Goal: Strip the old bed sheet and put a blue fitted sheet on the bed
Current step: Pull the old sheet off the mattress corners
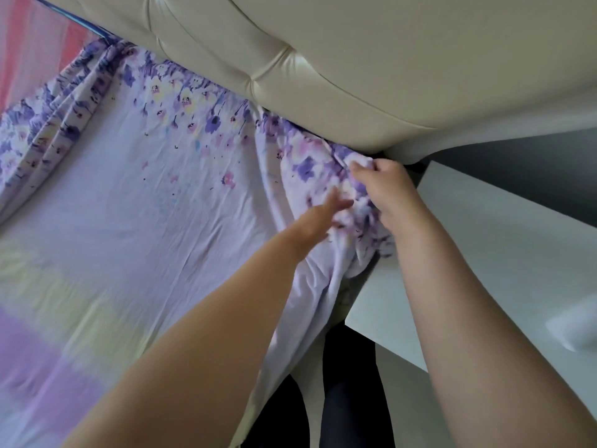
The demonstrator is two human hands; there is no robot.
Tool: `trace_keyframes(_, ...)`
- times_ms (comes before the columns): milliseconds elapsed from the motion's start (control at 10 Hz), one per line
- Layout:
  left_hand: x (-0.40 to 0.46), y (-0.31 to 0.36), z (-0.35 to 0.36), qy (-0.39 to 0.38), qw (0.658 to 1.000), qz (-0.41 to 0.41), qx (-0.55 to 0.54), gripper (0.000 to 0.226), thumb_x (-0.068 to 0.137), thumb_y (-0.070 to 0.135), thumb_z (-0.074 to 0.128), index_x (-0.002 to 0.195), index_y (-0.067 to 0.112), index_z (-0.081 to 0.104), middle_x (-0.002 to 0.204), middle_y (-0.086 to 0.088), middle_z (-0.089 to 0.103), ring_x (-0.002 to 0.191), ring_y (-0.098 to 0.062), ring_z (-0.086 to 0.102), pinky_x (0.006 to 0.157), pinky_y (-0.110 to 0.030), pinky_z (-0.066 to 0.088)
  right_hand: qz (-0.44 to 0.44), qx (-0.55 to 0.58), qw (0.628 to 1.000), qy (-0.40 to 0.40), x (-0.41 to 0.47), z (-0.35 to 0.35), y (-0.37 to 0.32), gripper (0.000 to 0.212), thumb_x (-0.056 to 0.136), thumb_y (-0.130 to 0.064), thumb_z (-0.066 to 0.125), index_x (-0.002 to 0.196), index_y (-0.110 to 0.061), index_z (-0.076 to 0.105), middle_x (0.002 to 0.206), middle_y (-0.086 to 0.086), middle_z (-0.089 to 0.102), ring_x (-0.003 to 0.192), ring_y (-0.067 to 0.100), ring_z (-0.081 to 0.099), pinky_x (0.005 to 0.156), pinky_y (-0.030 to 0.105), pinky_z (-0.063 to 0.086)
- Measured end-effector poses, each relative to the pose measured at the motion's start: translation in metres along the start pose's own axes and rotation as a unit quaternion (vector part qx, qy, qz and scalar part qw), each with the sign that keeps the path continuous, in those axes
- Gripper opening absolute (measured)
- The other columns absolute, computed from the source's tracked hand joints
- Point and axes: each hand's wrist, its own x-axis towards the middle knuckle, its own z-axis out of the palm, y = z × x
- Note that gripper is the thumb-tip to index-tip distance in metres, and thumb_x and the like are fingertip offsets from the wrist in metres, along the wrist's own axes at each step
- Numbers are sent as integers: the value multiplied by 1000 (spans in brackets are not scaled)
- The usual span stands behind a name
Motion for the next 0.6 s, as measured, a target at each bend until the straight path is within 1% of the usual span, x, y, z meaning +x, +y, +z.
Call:
trace_keyframes(100,-6,-5,-2,16,878,-42,-476,72,88,74,22,110,18,60,91,-5,73,87,-22,68,79,-35,54,53,175,965,-187,-19,27,-20,9,87,1,58,80,-3,63,70,11,66,61,18,60,63,29,52)
trace_keyframes(200,-15,-24,-10,100,839,-48,-532,41,97,51,27,85,22,53,54,5,66,48,-11,64,51,-23,53,58,108,953,-276,-31,46,-11,14,93,-7,54,101,-1,64,98,16,67,88,22,62,85,37,51)
trace_keyframes(300,-20,-40,-25,92,876,-51,-472,28,98,20,36,99,9,61,81,-9,71,74,-21,69,74,-33,57,-48,-100,981,-159,-22,42,6,34,98,-28,47,93,1,64,80,13,62,72,14,53,66,29,41)
trace_keyframes(400,-13,-52,-40,229,868,-97,-429,22,93,6,43,86,7,63,76,-10,64,72,-25,59,70,-34,50,-24,-40,999,-18,-13,42,30,28,98,-27,46,110,-7,62,97,6,66,85,12,59,71,24,43)
trace_keyframes(500,-21,-53,-54,269,847,-137,-436,35,97,29,42,84,9,68,68,-8,61,58,-24,59,62,-33,52,60,-73,991,-100,7,51,62,44,98,-28,46,140,-19,38,140,3,46,127,22,45,98,32,40)
trace_keyframes(600,-38,-52,-62,171,904,-139,-367,53,85,64,51,87,16,71,62,-3,66,54,-17,62,60,-26,54,37,-258,949,-177,26,61,86,55,98,-32,44,148,-18,27,153,7,27,140,28,29,114,41,28)
